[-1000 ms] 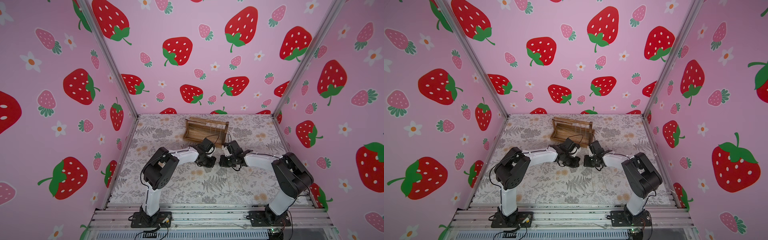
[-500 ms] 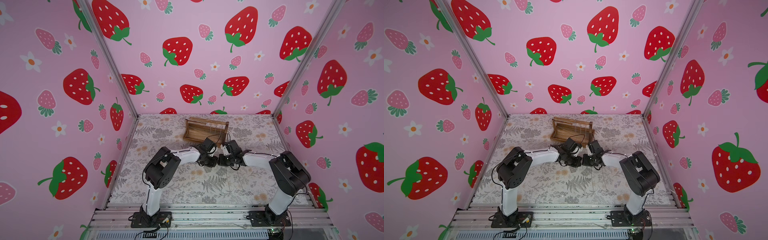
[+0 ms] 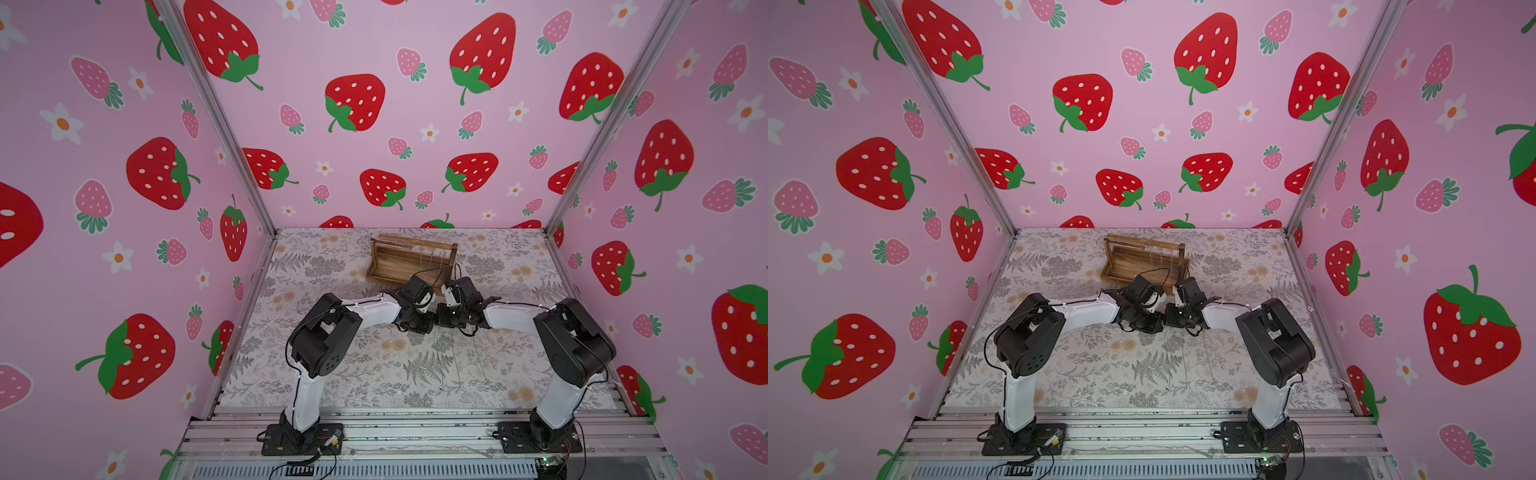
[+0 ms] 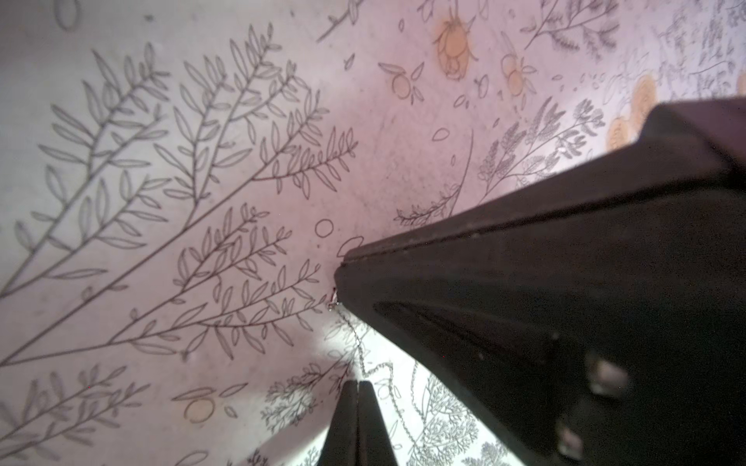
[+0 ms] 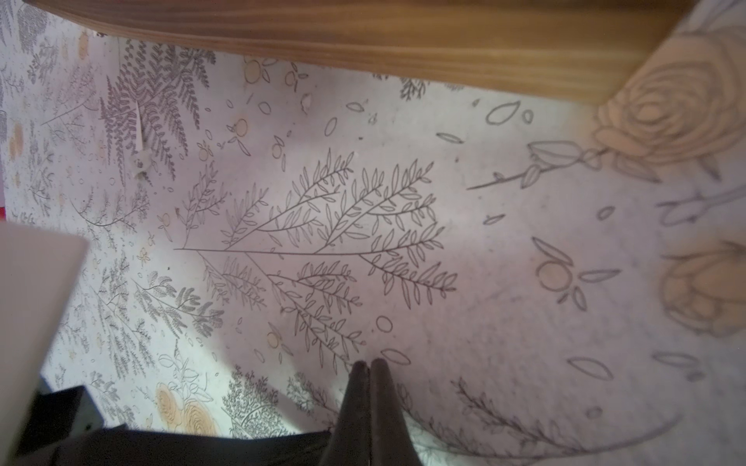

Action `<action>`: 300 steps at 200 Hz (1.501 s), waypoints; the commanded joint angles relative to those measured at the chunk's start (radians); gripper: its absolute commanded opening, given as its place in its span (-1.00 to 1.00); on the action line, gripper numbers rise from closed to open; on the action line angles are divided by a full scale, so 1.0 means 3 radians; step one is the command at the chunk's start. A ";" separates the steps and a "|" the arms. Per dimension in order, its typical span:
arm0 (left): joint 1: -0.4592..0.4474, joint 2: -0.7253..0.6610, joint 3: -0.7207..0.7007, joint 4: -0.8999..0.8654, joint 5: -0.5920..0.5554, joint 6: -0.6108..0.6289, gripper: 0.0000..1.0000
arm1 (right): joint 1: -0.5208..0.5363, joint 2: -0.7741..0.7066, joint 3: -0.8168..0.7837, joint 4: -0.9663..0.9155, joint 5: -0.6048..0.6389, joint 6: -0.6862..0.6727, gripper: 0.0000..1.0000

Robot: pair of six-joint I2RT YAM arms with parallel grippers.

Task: Take the necklace off the jewelry display stand
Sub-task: Place the necklace at the center of the board.

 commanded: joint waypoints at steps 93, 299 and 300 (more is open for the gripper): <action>-0.0034 0.0261 0.0150 0.0058 -0.0042 -0.0024 -1.00 | 0.0018 0.0206 0.0055 -0.0125 -0.0075 0.0078 -1.00; -0.0001 0.0137 0.0130 -0.0020 -0.0190 0.0036 -1.00 | 0.0020 -0.0305 -0.0335 0.0498 -0.0160 0.0027 -1.00; 0.0001 0.0135 0.0130 -0.0019 -0.0192 0.0036 -1.00 | 0.0020 -0.0311 -0.0342 0.0502 -0.0152 0.0024 -1.00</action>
